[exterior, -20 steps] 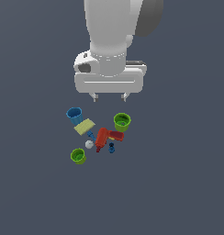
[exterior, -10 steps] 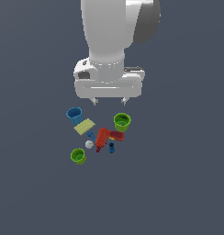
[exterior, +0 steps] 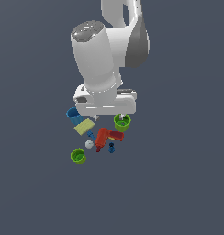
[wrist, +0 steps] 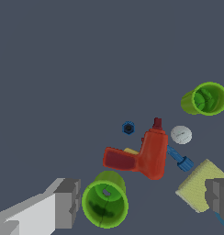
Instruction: Pick up a designated object from a clutter of objects.
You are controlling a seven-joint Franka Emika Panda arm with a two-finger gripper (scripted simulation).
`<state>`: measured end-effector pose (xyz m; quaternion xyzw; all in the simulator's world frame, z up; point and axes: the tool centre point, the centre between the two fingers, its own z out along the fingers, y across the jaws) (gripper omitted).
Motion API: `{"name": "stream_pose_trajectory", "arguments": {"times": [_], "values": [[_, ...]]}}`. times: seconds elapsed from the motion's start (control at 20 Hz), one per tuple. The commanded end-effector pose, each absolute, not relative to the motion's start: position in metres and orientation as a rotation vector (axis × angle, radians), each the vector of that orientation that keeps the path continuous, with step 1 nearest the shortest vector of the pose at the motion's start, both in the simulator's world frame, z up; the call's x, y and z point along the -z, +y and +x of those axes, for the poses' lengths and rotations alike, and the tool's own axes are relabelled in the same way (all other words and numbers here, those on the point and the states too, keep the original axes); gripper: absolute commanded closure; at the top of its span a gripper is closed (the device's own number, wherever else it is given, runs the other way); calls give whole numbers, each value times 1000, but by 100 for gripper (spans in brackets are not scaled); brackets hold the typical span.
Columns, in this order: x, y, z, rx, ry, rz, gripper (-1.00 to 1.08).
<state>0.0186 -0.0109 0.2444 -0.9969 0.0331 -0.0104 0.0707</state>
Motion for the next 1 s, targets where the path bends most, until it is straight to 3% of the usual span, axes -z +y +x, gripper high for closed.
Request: {"name": "stream_pose_trajectory", "arguments": {"times": [0.0, 0.5, 0.95], "values": [[-220, -15, 23, 43, 145, -2962, -100], [-118, -44, 26, 98, 387, -2850, -100], [-66, -66, 14, 120, 537, -2817, -100]]}}
